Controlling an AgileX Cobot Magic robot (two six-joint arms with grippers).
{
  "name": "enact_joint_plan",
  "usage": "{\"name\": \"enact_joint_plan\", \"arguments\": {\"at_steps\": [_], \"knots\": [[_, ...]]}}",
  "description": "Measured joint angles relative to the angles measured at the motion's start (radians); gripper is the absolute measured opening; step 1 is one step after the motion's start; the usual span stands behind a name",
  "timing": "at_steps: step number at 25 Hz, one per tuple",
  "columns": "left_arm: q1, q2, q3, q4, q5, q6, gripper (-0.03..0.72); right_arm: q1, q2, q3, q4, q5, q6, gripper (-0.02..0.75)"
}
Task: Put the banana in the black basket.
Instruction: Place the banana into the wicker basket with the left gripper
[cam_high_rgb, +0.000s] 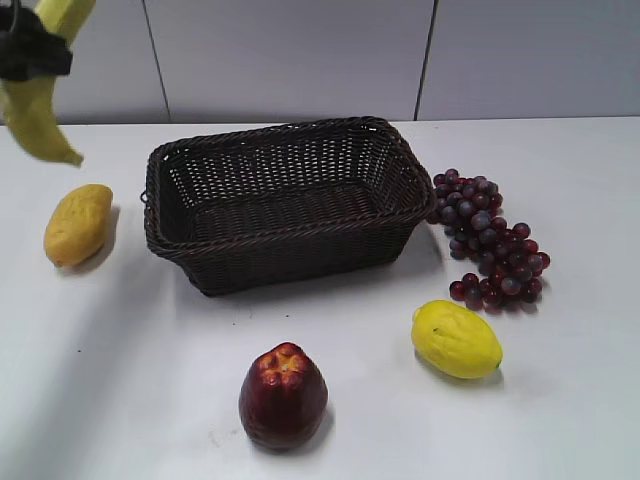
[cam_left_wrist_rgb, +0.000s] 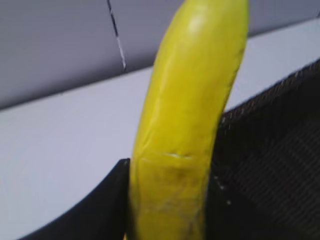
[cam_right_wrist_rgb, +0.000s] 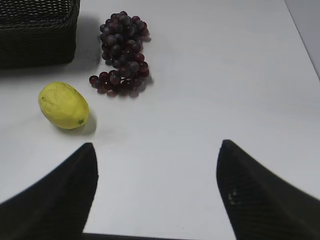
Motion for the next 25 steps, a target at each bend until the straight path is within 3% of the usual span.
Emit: {"name": "enact_joint_plan", "arguments": {"at_steps": [10, 15, 20, 23, 25], "knots": [[-0.237, 0.241, -0.049, 0.202, -0.336, 0.000, 0.300, 0.000, 0.000, 0.000, 0.000, 0.000, 0.000, 0.591], [-0.272, 0.394, -0.049, 0.315, -0.501, 0.000, 0.300, 0.000, 0.000, 0.000, 0.000, 0.000, 0.000, 0.591], [-0.272, 0.493, -0.049, 0.352, -0.606, 0.000, 0.311, 0.000, 0.000, 0.000, 0.000, 0.000, 0.000, 0.591], [-0.272, 0.515, -0.049, 0.354, -0.611, 0.000, 0.415, 0.000, 0.000, 0.000, 0.000, 0.000, 0.000, 0.591], [-0.272, 0.515, -0.049, 0.354, -0.613, 0.000, 0.530, 0.000, 0.000, 0.000, 0.000, 0.000, 0.000, 0.591]]}}
